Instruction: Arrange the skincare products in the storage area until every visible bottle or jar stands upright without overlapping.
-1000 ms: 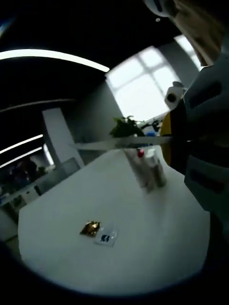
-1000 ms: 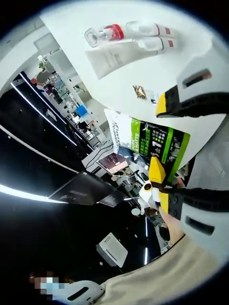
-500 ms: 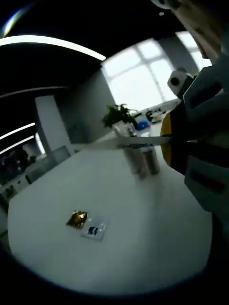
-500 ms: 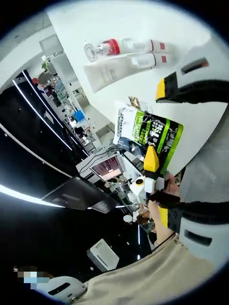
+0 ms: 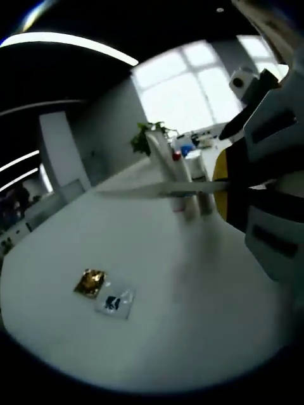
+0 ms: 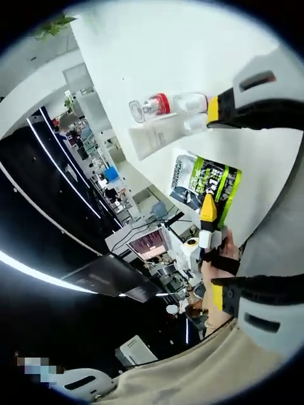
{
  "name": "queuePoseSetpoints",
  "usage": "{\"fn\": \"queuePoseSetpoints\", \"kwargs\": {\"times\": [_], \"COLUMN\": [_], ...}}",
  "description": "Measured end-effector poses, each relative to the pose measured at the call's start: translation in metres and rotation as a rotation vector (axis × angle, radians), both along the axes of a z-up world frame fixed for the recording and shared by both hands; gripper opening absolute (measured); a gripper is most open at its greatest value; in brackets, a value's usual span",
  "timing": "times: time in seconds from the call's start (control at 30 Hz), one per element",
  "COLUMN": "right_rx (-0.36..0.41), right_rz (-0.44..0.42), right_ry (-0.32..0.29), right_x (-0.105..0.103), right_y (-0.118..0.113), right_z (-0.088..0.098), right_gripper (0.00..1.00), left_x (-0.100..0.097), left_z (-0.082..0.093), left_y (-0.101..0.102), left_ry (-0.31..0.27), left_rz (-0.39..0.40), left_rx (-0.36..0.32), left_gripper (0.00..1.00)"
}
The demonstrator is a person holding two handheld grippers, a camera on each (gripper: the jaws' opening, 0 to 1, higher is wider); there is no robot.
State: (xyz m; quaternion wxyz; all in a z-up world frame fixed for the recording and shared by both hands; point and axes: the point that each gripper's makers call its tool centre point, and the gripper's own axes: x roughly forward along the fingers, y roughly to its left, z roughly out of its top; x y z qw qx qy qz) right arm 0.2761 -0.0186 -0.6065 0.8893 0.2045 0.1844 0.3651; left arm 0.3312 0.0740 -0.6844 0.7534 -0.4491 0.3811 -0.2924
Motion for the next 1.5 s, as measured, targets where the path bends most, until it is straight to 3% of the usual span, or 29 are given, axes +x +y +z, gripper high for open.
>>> {"fn": "queuePoseSetpoints", "kwargs": {"times": [0.3, 0.47, 0.57, 0.73, 1.13, 1.37, 1.4, 1.5], "right_rx": [0.015, 0.002, -0.003, -0.057, -0.072, -0.071, -0.071, -0.071], "right_rz": [-0.094, -0.092, -0.093, -0.087, -0.112, -0.124, -0.125, -0.125], "right_ry": [0.022, 0.028, 0.03, 0.025, 0.039, 0.044, 0.045, 0.048], "right_x": [0.009, 0.007, 0.006, 0.004, 0.006, 0.008, 0.008, 0.008], "right_y": [-0.017, -0.014, -0.015, -0.015, -0.019, -0.022, -0.022, -0.022], "right_z": [-0.007, -0.012, -0.014, -0.021, -0.025, -0.026, -0.026, -0.026], "right_gripper": [1.0, 1.0, 1.0, 1.0, 0.99, 0.99, 0.99, 0.99], "left_x": [0.009, 0.014, 0.013, 0.015, 0.023, 0.016, 0.016, 0.014], "left_z": [-0.025, -0.036, -0.046, -0.053, -0.075, -0.094, -0.092, -0.092], "left_y": [-0.011, -0.016, -0.02, -0.025, -0.021, -0.01, -0.014, -0.011], "left_ry": [0.038, 0.042, 0.048, 0.052, 0.089, 0.028, 0.021, -0.057], "left_rz": [-0.019, -0.038, -0.089, -0.101, -0.04, -0.092, -0.092, -0.15], "left_rx": [0.034, 0.05, 0.085, 0.094, 0.119, 0.295, 0.277, 0.351], "left_gripper": [0.0, 0.0, 0.0, 0.0, 0.0, 0.11, 0.12, 0.16]}}
